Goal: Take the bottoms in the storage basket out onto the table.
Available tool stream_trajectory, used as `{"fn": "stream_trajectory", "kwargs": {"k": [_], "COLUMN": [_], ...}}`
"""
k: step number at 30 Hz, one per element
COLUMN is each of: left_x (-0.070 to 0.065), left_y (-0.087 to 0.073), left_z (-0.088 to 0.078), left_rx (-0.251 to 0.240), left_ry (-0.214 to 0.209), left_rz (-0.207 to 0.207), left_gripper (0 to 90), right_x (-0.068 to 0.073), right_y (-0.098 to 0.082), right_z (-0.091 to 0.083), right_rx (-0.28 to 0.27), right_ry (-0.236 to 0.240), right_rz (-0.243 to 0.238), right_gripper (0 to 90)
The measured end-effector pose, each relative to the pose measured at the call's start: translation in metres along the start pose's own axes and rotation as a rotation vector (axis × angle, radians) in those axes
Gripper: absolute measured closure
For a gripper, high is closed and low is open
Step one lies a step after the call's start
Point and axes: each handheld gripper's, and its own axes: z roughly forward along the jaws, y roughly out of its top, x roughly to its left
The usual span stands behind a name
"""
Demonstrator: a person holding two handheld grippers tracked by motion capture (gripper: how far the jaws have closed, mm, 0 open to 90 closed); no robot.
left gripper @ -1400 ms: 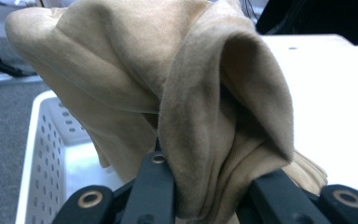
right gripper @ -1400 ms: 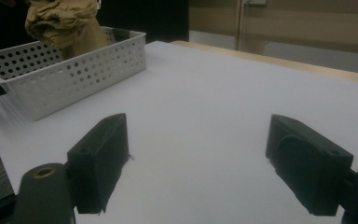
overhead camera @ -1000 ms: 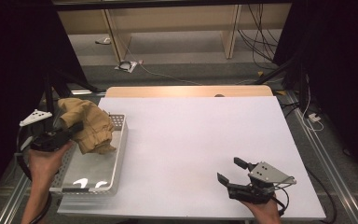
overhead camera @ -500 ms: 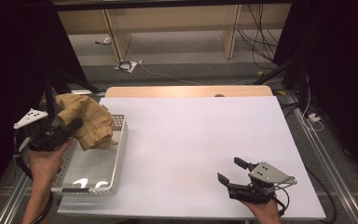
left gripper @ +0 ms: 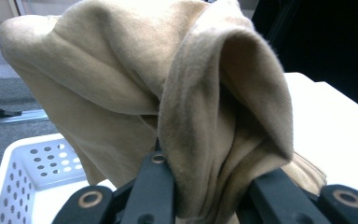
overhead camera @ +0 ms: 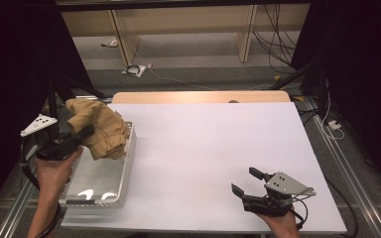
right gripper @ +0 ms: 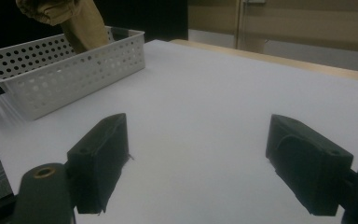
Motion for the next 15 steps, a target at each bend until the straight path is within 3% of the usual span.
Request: {"fn": "stream_trajectory", "kwargs": {"k": [15], "left_x": [-0.03], "left_y": [0.002], "left_z": [0.014], "left_rx": [0.026], "left_ry": [-0.079], "left_rz": [0.045], "left_gripper": [80.8], "right_x": [-0.001], "right_y": [-0.001], "right_z": [0.002], "right_rx": [0.009], "right_ry": [-0.006], "right_rz": [0.0], "right_gripper": [22.1]}}
